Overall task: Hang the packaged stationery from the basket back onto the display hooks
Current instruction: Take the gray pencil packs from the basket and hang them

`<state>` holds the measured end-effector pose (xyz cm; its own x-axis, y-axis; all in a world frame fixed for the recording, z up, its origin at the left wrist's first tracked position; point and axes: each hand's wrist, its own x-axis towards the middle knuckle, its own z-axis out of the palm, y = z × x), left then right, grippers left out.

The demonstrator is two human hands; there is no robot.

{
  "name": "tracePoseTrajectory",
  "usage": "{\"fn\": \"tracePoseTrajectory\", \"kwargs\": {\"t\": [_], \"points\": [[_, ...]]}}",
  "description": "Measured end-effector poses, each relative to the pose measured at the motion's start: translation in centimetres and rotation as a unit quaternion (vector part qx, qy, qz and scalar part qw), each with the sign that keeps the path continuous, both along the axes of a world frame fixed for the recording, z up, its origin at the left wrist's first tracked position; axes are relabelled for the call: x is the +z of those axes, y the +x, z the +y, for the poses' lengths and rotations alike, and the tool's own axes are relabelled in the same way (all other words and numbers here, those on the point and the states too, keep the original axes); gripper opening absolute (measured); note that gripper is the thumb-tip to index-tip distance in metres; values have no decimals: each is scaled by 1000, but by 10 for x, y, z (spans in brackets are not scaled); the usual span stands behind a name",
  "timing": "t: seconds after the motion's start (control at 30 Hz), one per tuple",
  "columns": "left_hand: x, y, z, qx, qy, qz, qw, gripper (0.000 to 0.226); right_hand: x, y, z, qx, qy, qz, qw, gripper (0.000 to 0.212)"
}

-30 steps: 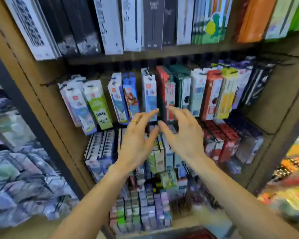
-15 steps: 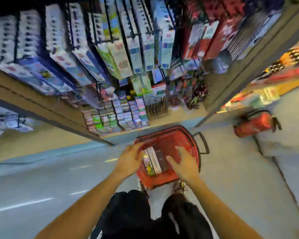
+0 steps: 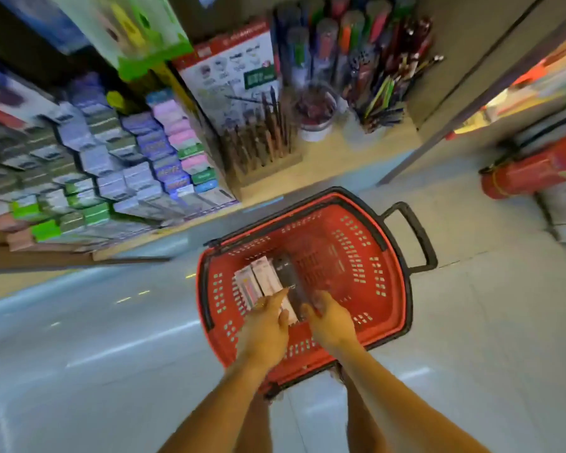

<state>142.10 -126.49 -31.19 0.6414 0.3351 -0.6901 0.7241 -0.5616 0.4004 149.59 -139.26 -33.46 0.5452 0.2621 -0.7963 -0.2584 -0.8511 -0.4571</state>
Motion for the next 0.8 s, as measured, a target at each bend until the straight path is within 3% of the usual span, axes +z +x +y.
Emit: {"fn": "tracePoseTrajectory", "kwargs": {"t": [0.23,0.4,0.53,0.6,0.67,0.77,0.8], "points": [[-198,14,0,-151,84,11,985,61,-241,20,19,-70,-43,131,988,54],[-281,16,3,-205,146,-17,968,63,-349,22,20,-101,31,173,979,35],[-316,11,8,-230,158,-21,960,60,-412,17,10,-149,67,186,969,80],[-324,7,10,-231,161,-23,959,55,-435,13,2,-142,99,194,966,92],[-325,7,11,-227,163,-32,960,53,-402,23,9,-123,85,175,973,98],[-321,10,10,-222,156,-31,962,58,-368,28,22,-108,52,208,971,57],[-320,10,10,-220,156,-30,963,60,-366,27,25,-104,39,216,970,52]]}}
